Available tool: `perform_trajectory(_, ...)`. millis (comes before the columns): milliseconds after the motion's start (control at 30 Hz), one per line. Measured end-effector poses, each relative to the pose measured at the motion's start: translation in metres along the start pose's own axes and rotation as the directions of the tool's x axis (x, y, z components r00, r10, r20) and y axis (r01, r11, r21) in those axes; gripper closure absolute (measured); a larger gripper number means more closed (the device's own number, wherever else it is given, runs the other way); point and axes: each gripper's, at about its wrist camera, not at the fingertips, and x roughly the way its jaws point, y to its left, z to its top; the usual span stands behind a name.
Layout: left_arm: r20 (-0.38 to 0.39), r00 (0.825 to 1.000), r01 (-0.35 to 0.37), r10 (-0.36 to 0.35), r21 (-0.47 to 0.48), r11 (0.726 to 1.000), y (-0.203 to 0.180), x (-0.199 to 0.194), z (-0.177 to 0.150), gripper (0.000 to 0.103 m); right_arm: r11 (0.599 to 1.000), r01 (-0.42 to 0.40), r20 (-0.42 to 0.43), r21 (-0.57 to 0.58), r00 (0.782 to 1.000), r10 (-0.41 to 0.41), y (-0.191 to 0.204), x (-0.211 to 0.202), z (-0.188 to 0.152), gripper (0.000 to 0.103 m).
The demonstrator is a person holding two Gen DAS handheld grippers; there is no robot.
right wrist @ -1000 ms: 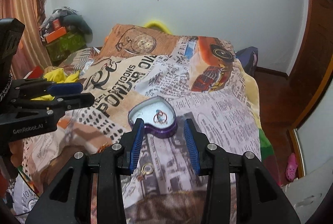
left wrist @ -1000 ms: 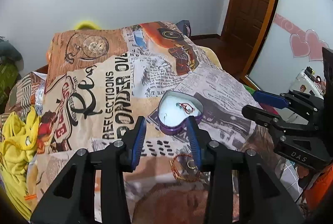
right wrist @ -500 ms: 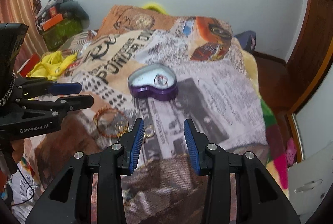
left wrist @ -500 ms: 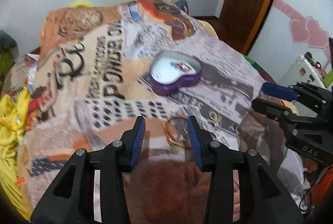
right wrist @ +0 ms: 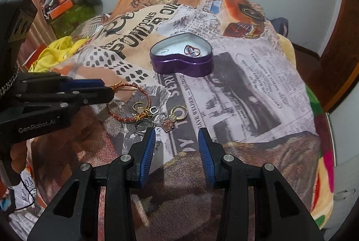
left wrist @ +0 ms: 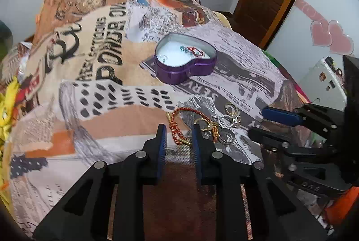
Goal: Organize jewelry
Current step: 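Move both open grippers back toward the jewelry on the blanket, then grasp the orange beaded bracelet with the left gripper while the right grasps an earring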
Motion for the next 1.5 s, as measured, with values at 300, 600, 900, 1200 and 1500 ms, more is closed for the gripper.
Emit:
perform_trajectory(300, 0.002, 1.0, 0.002, -0.001, -0.025, 1.0, 0.001, 0.008, -0.008, 0.093, 0.999, -0.047, -0.021, 0.022, 0.999, 0.048, 0.002, 0.015, 0.003, 0.075)
perform_trajectory(600, 0.014, 1.0, -0.027, 0.027, -0.023, 0.999, -0.002, 0.007, -0.008, 0.096, 0.998, -0.06, -0.014, -0.006, 0.998, 0.06, 0.01, 0.018, 0.006, 0.092)
perform_trajectory(900, 0.051, 0.998, -0.032, 0.034, -0.04, 0.999, -0.002, -0.011, 0.0, 0.097, 0.998, -0.065, 0.041, 0.011, 0.997, 0.065, 0.006, -0.004, 0.013, 0.092)
perform_trajectory(1200, 0.125, 0.991, -0.04, 0.042, -0.017, 0.999, -0.006, -0.039, 0.015, 0.097, 0.999, -0.032, 0.104, 0.005, 0.994, 0.031, 0.006, -0.024, 0.024, 0.092)
perform_trajectory(1500, 0.188, 0.981, -0.048, 0.049, -0.01, 0.999, -0.006, -0.056, 0.033, 0.097, 1.0, -0.013, 0.168, 0.002, 0.986, 0.013, 0.003, -0.038, 0.04, 0.092)
